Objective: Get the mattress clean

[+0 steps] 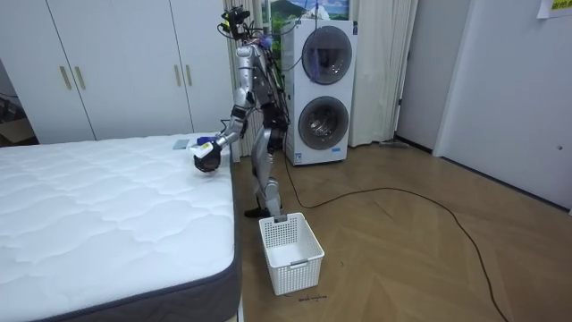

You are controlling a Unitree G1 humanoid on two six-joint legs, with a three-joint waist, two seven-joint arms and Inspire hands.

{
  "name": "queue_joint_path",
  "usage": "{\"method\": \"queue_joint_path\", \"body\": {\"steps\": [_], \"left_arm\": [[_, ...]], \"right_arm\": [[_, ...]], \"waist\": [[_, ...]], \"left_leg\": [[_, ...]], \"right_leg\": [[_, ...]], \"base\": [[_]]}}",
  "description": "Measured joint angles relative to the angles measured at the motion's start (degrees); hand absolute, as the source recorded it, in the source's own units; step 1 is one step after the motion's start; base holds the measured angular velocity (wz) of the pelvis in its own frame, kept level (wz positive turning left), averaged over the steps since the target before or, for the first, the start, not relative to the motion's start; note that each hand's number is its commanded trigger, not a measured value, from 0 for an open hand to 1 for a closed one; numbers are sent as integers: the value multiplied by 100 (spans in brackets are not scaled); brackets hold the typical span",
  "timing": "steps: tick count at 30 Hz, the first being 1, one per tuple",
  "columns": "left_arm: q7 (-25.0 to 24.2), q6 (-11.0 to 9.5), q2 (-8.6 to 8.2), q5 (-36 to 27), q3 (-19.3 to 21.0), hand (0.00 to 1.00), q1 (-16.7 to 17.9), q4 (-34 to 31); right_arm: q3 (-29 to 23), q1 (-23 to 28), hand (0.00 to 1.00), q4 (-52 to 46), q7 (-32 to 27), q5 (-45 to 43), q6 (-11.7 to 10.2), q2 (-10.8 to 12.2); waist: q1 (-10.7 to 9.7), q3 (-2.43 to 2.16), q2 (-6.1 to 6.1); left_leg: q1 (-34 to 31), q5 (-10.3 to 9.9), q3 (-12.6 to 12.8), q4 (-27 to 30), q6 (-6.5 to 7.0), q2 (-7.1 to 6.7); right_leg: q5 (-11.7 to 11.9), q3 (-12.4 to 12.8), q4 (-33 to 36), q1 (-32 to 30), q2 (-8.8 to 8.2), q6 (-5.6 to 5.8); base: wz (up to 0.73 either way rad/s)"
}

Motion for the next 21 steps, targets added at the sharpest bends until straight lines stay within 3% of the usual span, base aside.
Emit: {"method": "queue_joint_path", "body": {"steps": [3,7,12,21], "left_arm": [[-1,-2,7,-1,-3,100,18,22],[-22,9,7,2,-4,100,109,37],[-143,117,3,-1,-8,100,173,38],[-348,131,2,-28,-2,100,219,43]], "right_arm": [[0,-2,0,-421,-355,-28,-102,1],[4,-45,0,-866,-679,-488,-349,1],[10,-56,0,-1155,-1035,-1297,-422,6],[76,-74,0,-2145,-1547,-1842,-668,18]], "waist": [[11,-27,-48],[47,-27,-50],[90,-24,-49],[204,24,-129]], "left_leg": [[-5,0,8,38,0,6],[15,-1,32,45,3,5],[-3,-3,33,8,5,10],[45,-2,23,-35,0,17]], "right_leg": [[13,3,-3,12,4,-8],[23,17,-8,26,4,-6],[22,-8,-21,0,-4,-6],[-76,-129,103,-8,-95,-31]], "base": [[0],[-1],[0],[2]]}}
